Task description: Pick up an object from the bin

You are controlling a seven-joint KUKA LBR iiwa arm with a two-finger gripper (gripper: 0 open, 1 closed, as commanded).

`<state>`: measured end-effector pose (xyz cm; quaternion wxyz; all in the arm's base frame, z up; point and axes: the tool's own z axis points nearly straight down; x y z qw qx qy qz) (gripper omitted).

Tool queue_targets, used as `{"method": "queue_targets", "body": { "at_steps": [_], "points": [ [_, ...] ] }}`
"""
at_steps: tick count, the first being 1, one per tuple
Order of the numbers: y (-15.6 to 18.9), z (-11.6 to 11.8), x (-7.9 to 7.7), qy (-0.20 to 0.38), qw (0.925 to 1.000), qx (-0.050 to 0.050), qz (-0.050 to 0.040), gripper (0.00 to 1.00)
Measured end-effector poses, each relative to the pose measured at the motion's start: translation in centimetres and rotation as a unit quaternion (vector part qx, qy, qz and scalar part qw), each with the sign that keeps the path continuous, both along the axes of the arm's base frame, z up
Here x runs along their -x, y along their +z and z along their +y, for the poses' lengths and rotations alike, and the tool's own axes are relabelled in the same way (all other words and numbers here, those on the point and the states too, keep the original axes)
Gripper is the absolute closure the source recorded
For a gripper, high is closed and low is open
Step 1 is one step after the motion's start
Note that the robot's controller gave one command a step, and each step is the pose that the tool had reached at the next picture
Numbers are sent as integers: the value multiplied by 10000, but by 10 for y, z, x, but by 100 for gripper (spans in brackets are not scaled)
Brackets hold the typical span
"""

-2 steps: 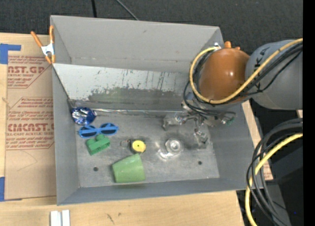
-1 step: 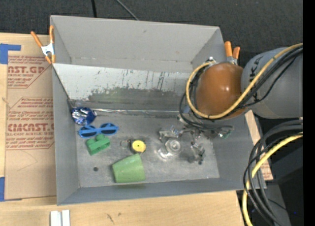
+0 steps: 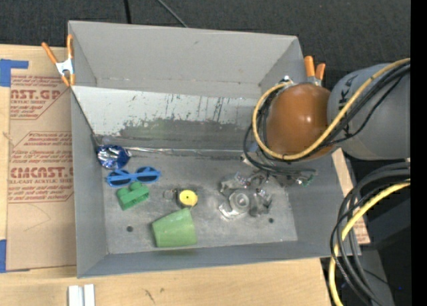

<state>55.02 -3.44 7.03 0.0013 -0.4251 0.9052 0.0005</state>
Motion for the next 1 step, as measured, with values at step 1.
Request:
{"method": "queue_targets", "body": {
  "at_steps": [1],
  "points": [
    [154,37,24,-93,10000,1,-37,100]
  ]
}}
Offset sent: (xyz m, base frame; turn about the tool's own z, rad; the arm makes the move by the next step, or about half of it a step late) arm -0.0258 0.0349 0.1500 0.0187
